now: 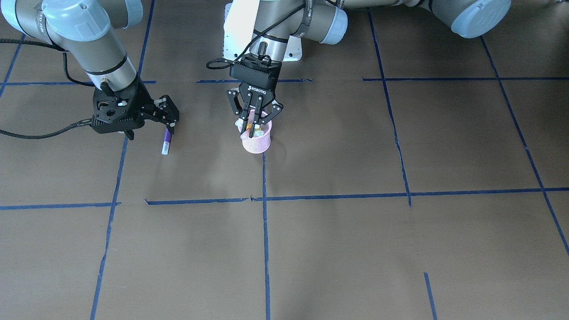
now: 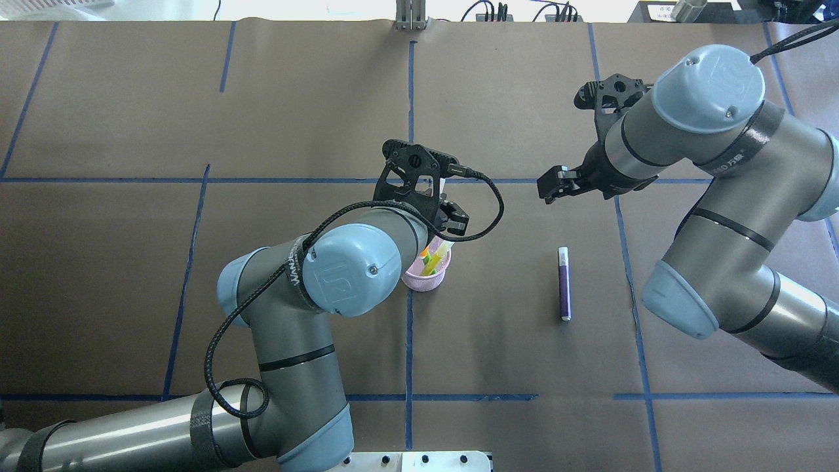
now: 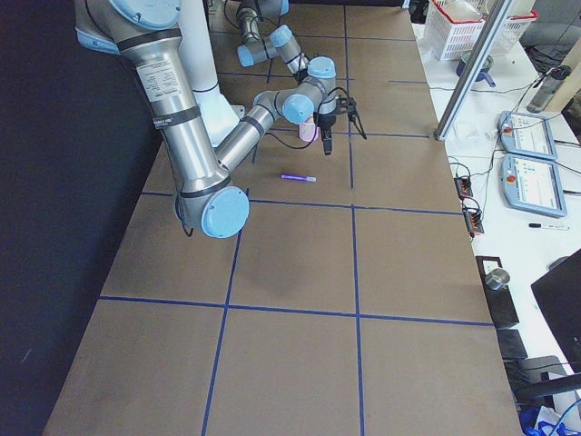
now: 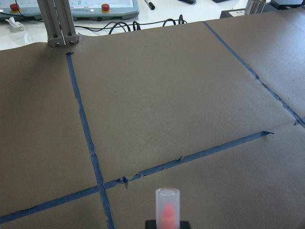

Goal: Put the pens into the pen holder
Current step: 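Carry the orange highlighter over the pink cup and drop it in with the left gripper, then withdraw the left gripper from the cup while the right gripper moves toward the purple marker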

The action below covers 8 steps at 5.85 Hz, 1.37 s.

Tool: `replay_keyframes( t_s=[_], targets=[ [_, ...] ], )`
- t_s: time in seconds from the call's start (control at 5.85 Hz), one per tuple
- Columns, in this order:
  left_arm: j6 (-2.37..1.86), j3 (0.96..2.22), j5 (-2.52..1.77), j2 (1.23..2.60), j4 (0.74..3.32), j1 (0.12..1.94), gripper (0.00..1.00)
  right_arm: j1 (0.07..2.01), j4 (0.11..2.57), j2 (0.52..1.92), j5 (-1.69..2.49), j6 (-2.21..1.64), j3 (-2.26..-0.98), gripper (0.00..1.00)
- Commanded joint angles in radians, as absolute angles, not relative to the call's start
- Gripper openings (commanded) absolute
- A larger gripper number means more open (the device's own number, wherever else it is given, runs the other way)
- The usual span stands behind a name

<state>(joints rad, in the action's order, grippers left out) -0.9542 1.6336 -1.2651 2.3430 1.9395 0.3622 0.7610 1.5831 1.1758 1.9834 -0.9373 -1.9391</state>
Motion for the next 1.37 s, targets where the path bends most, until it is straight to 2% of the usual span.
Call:
replay_keyframes(
  t_s=[0.0, 0.34, 0.68, 1.2],
  targets=[
    [-0.957, 1.628, -1.269, 2.344, 1.945, 0.360, 1.00, 0.761, 1.583, 1.177, 1.983, -0.937, -1.939, 1.00],
    [-0.956, 1.649, -1.301, 2.347, 1.944, 0.368, 1.00, 0.761, 1.583, 1.175, 1.983, -0.937, -1.939, 1.00],
    [-0.959, 1.667, -1.528, 2.344, 1.901, 0.457, 1.00, 0.758, 1.583, 1.175, 1.985, -0.939, -1.940, 1.00],
    [-0.965, 1.750, -1.985, 2.336, 1.508, 0.653, 1.00, 0.727, 1.586, 1.175, 1.982, -0.994, -1.944, 1.00]
  ],
)
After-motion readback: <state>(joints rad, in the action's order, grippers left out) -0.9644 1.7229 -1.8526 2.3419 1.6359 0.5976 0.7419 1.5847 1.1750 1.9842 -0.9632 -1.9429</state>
